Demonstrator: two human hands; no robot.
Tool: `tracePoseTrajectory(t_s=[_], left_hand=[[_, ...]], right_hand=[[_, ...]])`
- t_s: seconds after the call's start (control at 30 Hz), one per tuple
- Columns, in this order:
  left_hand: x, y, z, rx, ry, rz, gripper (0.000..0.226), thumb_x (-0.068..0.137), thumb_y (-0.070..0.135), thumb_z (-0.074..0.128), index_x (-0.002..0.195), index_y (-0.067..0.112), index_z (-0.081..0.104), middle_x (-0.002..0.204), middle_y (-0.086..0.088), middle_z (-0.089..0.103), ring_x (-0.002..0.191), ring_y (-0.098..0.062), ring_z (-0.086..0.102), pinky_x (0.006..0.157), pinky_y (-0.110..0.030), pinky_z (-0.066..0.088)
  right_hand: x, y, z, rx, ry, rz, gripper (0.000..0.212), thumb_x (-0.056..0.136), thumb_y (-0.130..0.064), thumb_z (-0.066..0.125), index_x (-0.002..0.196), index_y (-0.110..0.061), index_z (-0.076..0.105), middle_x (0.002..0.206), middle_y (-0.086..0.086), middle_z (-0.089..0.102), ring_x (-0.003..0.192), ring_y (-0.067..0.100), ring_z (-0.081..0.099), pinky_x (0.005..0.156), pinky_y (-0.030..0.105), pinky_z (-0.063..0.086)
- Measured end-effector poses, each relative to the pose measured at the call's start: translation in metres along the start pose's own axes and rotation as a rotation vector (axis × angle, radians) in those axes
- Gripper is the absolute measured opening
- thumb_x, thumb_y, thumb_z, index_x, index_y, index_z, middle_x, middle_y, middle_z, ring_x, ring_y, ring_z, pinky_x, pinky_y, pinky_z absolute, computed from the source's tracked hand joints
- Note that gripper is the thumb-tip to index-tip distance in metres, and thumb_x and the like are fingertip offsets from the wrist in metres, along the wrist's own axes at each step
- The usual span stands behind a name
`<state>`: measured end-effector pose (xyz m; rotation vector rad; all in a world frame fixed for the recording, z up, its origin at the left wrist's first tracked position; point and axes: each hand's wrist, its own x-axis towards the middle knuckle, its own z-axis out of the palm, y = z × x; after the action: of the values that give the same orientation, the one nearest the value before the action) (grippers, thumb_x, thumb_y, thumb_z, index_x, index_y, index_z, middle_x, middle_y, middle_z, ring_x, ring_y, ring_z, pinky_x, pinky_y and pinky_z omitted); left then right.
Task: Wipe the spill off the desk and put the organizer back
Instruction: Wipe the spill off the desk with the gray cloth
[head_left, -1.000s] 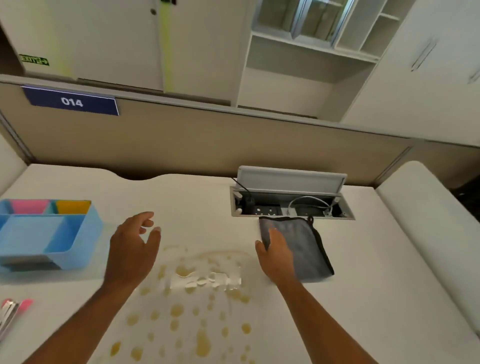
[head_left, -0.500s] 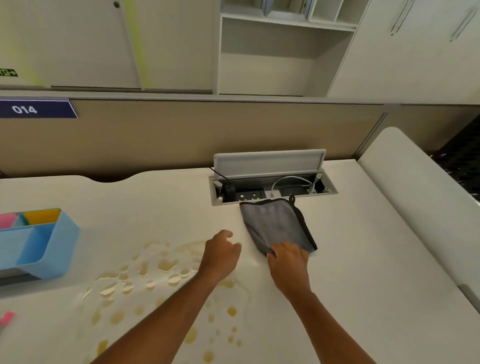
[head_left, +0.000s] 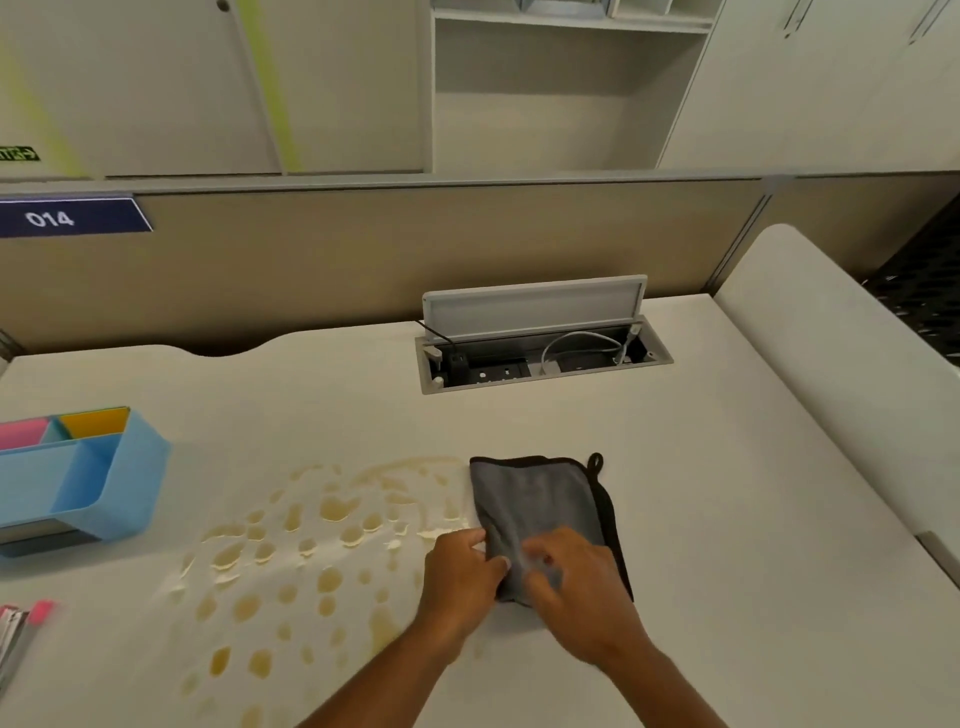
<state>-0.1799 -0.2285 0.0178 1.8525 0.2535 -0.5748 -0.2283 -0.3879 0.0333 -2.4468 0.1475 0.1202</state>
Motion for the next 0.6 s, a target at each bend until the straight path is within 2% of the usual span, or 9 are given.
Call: tracePoseTrajectory(t_s=[0.07, 0.13, 0.17, 0.3, 0.4, 0.43, 0.5, 0.53, 0.6], left_hand=[[-0.006, -0.007, 0.0, -0.024, 0.035, -0.018, 0.024, 0.079, 0.015, 0.073, 0.099, 0.03, 0.074, 0.079, -0.004, 0.077, 0.078, -0.024, 0.075, 0.072, -0.047, 0.066], [-0.011, -0.008, 0.0, -0.048, 0.076, -0.034, 0.041, 0.082, 0.014, 0.076, 0.122, 0.021, 0.07, 0.096, -0.004, 0.078, 0.087, -0.022, 0.075, 0.074, -0.04, 0.067], [-0.014, -0.009, 0.001, -0.045, 0.09, -0.035, 0.047, 0.083, 0.012, 0.076, 0.129, 0.018, 0.067, 0.096, -0.004, 0.078, 0.086, -0.02, 0.075, 0.073, -0.038, 0.067], [-0.028, -0.016, 0.001, 0.002, 0.113, 0.0, 0.056, 0.079, 0.01, 0.074, 0.133, 0.019, 0.062, 0.069, 0.0, 0.077, 0.067, -0.014, 0.074, 0.067, -0.036, 0.066], [-0.04, -0.025, -0.002, 0.106, 0.123, 0.049, 0.071, 0.082, 0.021, 0.077, 0.147, 0.027, 0.047, 0.08, 0.005, 0.077, 0.075, -0.006, 0.073, 0.062, -0.018, 0.059], [-0.043, -0.028, -0.005, 0.186, 0.131, 0.073, 0.075, 0.085, 0.031, 0.076, 0.151, 0.031, 0.041, 0.096, 0.008, 0.077, 0.087, -0.005, 0.073, 0.07, -0.016, 0.058], [-0.05, -0.038, -0.019, 0.403, 0.148, 0.113, 0.075, 0.089, 0.051, 0.068, 0.154, 0.036, 0.033, 0.136, 0.01, 0.063, 0.121, -0.009, 0.062, 0.098, -0.023, 0.052], [-0.054, -0.044, -0.03, 0.494, 0.16, 0.13, 0.073, 0.091, 0.057, 0.062, 0.155, 0.038, 0.032, 0.145, 0.011, 0.055, 0.132, -0.01, 0.052, 0.106, -0.028, 0.047], [-0.062, -0.056, -0.057, 0.599, 0.199, 0.189, 0.068, 0.093, 0.059, 0.058, 0.153, 0.038, 0.034, 0.15, 0.014, 0.049, 0.139, -0.01, 0.043, 0.112, -0.029, 0.041]], right_hand=[[0.018, 0.006, 0.005, 0.016, 0.066, -0.005, 0.046, 0.093, -0.049, 0.052, 0.133, -0.028, 0.062, 0.135, -0.009, 0.063, 0.123, 0.012, 0.06, 0.103, 0.028, 0.048], [0.042, 0.012, 0.014, -0.111, 0.049, -0.052, 0.061, 0.099, -0.055, 0.049, 0.15, -0.023, 0.048, 0.157, -0.002, 0.047, 0.144, 0.018, 0.043, 0.117, 0.036, 0.038], [0.054, 0.015, 0.019, -0.174, 0.015, -0.072, 0.068, 0.099, -0.062, 0.043, 0.156, -0.023, 0.04, 0.163, -0.001, 0.037, 0.149, 0.019, 0.035, 0.121, 0.039, 0.033], [0.075, 0.029, 0.049, -0.416, -0.128, -0.152, 0.089, 0.093, -0.079, 0.01, 0.164, -0.025, 0.012, 0.173, -0.002, 0.005, 0.158, 0.017, -0.004, 0.128, 0.042, -0.001], [0.068, 0.033, 0.074, -0.509, -0.12, -0.204, 0.085, 0.095, -0.078, 0.005, 0.164, -0.027, -0.002, 0.172, -0.001, -0.01, 0.155, 0.018, -0.023, 0.126, 0.046, -0.013], [0.065, 0.034, 0.079, -0.531, -0.103, -0.212, 0.084, 0.097, -0.077, 0.007, 0.163, -0.027, -0.003, 0.172, -0.001, -0.012, 0.155, 0.02, -0.024, 0.125, 0.048, -0.012], [0.062, 0.034, 0.084, -0.551, -0.076, -0.214, 0.082, 0.099, -0.075, 0.01, 0.163, -0.026, -0.002, 0.172, 0.0, -0.011, 0.156, 0.022, -0.019, 0.125, 0.051, -0.008], [0.061, 0.034, 0.084, -0.559, -0.066, -0.211, 0.082, 0.099, -0.074, 0.011, 0.164, -0.026, -0.001, 0.172, 0.0, -0.009, 0.157, 0.023, -0.017, 0.125, 0.052, -0.006], [0.06, 0.032, 0.084, -0.574, -0.062, -0.211, 0.083, 0.098, -0.075, 0.011, 0.164, -0.025, 0.001, 0.172, 0.0, -0.008, 0.157, 0.024, -0.015, 0.125, 0.053, -0.005]])
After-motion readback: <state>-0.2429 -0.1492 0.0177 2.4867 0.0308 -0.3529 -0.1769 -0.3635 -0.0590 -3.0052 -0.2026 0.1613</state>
